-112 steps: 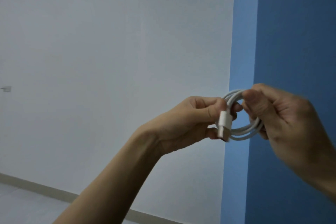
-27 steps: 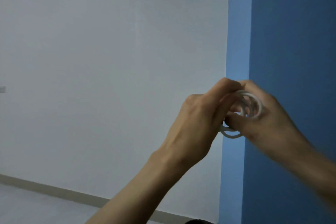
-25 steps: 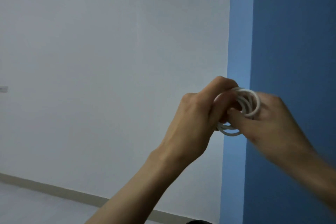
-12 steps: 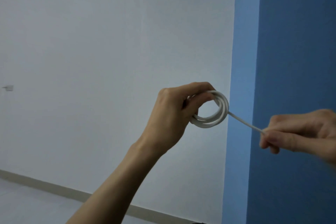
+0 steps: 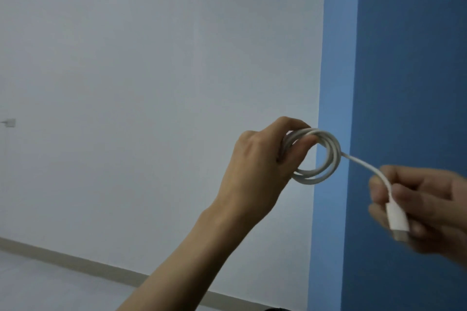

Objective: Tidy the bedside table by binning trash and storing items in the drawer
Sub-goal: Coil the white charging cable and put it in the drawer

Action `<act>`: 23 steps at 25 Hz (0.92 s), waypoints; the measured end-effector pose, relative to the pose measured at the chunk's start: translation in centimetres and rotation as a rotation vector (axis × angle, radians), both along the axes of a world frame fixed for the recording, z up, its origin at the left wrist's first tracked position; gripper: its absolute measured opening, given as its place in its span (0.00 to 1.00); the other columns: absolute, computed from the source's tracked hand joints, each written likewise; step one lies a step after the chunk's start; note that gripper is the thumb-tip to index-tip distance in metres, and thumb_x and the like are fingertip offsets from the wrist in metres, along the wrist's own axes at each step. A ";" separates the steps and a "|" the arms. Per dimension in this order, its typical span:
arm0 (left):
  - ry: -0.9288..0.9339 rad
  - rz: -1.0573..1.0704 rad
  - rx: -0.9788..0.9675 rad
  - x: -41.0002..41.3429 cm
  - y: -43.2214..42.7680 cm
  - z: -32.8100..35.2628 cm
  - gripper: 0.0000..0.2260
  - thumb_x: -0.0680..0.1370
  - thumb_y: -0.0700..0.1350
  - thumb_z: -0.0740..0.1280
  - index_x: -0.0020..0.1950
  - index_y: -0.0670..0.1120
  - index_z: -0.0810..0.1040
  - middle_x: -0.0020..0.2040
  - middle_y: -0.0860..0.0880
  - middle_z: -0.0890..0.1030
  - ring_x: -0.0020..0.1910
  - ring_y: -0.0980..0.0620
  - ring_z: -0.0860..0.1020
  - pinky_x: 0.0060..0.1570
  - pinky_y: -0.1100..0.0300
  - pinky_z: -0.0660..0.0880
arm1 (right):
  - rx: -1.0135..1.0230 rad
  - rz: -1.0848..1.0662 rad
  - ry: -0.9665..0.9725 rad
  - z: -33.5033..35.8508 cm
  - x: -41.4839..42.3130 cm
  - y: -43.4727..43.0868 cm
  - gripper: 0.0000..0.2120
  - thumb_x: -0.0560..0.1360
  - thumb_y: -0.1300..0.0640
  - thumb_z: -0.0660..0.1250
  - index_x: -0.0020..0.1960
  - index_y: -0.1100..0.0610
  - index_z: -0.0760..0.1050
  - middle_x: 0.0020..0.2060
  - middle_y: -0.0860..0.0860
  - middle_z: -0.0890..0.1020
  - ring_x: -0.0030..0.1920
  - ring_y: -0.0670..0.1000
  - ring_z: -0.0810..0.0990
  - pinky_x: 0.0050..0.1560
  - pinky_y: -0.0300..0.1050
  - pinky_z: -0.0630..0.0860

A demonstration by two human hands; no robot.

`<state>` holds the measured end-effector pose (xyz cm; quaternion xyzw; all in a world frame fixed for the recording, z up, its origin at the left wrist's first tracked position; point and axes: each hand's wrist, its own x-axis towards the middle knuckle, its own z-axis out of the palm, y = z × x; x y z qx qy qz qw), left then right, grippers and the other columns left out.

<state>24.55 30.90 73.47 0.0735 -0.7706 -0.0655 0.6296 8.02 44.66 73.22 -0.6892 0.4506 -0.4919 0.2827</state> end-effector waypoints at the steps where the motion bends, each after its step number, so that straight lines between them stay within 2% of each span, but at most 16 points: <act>1: 0.010 0.027 -0.003 -0.2 0.2 0.0 0.08 0.76 0.50 0.65 0.49 0.47 0.79 0.25 0.54 0.73 0.25 0.53 0.70 0.30 0.60 0.72 | -0.042 -0.028 0.007 0.1 0.7 -0.2 0.23 0.53 0.38 0.78 0.35 0.55 0.80 0.22 0.49 0.75 0.20 0.43 0.69 0.21 0.30 0.67; 3: 0.033 0.006 0.030 -0.3 0.6 0.1 0.07 0.77 0.50 0.65 0.48 0.48 0.78 0.26 0.51 0.77 0.24 0.53 0.73 0.29 0.61 0.73 | -0.219 -0.228 0.168 0.3 1.5 -0.8 0.28 0.50 0.27 0.71 0.32 0.51 0.81 0.22 0.48 0.78 0.20 0.42 0.70 0.21 0.30 0.67; 6: 0.019 -0.209 0.203 -0.3 1.2 0.1 0.04 0.77 0.47 0.65 0.46 0.48 0.77 0.28 0.49 0.80 0.23 0.56 0.73 0.24 0.69 0.68 | -0.342 -0.429 0.341 0.7 1.2 -1.1 0.32 0.52 0.20 0.60 0.36 0.45 0.81 0.28 0.46 0.82 0.24 0.41 0.75 0.24 0.31 0.71; 8: -0.006 -0.289 0.227 -0.7 1.5 -0.1 0.04 0.78 0.46 0.64 0.46 0.48 0.77 0.31 0.51 0.82 0.26 0.58 0.76 0.26 0.70 0.70 | -0.432 -0.559 0.479 0.6 0.7 -1.4 0.26 0.60 0.20 0.52 0.44 0.33 0.78 0.40 0.40 0.81 0.36 0.38 0.78 0.34 0.27 0.72; 10: 0.003 -0.366 0.243 -1.3 1.6 -0.3 0.03 0.78 0.44 0.64 0.47 0.46 0.77 0.38 0.49 0.85 0.36 0.55 0.83 0.34 0.63 0.78 | -0.531 -0.659 0.610 0.5 0.4 -1.6 0.17 0.67 0.25 0.45 0.46 0.24 0.70 0.45 0.37 0.76 0.45 0.37 0.74 0.41 0.23 0.66; 11: 0.016 -0.413 0.273 -1.6 1.7 -0.3 0.03 0.78 0.43 0.65 0.47 0.46 0.77 0.40 0.46 0.85 0.41 0.53 0.84 0.39 0.59 0.81 | -0.574 -0.683 0.642 0.6 0.3 -1.5 0.16 0.68 0.26 0.44 0.47 0.23 0.69 0.45 0.38 0.75 0.47 0.38 0.72 0.42 0.23 0.65; 14: 0.036 -0.550 0.377 -2.1 2.2 -0.4 0.03 0.78 0.41 0.64 0.48 0.43 0.77 0.43 0.42 0.85 0.45 0.50 0.85 0.42 0.57 0.81 | -0.589 -0.692 0.678 1.0 0.1 -1.3 0.21 0.67 0.26 0.47 0.50 0.31 0.72 0.41 0.38 0.74 0.41 0.39 0.73 0.39 0.29 0.67; 17: 0.049 -0.635 0.417 -2.2 2.7 -0.2 0.03 0.78 0.39 0.64 0.47 0.42 0.77 0.40 0.44 0.83 0.41 0.52 0.85 0.40 0.62 0.81 | -0.502 -0.690 0.719 1.1 0.3 -0.9 0.22 0.64 0.25 0.52 0.42 0.36 0.76 0.31 0.39 0.78 0.30 0.42 0.75 0.30 0.29 0.68; 18: 0.061 -0.647 0.418 -2.1 2.8 -0.1 0.03 0.78 0.39 0.64 0.46 0.42 0.77 0.39 0.45 0.83 0.39 0.53 0.84 0.39 0.64 0.80 | -0.444 -0.680 0.713 1.1 0.6 -0.7 0.23 0.61 0.24 0.53 0.38 0.38 0.77 0.27 0.40 0.78 0.26 0.43 0.75 0.27 0.29 0.68; 20: 0.094 -0.642 0.413 -2.0 2.7 0.0 0.03 0.78 0.39 0.64 0.46 0.41 0.77 0.36 0.47 0.83 0.36 0.55 0.84 0.37 0.66 0.79 | -0.358 -0.551 0.548 1.1 1.0 -0.5 0.27 0.55 0.22 0.58 0.32 0.44 0.78 0.20 0.45 0.76 0.18 0.44 0.70 0.20 0.29 0.64; 21: 0.113 -0.634 0.417 -1.9 2.7 0.1 0.03 0.78 0.39 0.65 0.45 0.42 0.77 0.35 0.48 0.83 0.35 0.56 0.83 0.36 0.67 0.78 | -0.343 -0.482 0.397 1.0 0.8 -0.5 0.30 0.50 0.22 0.63 0.31 0.48 0.79 0.19 0.49 0.75 0.16 0.44 0.67 0.17 0.31 0.63; 23: 0.129 -0.616 0.424 -1.9 2.7 -0.1 0.03 0.78 0.40 0.65 0.45 0.43 0.77 0.34 0.50 0.83 0.34 0.57 0.83 0.34 0.67 0.77 | -0.297 -0.356 0.082 0.9 0.4 -0.5 0.30 0.44 0.27 0.72 0.30 0.52 0.79 0.19 0.52 0.74 0.16 0.42 0.64 0.20 0.26 0.62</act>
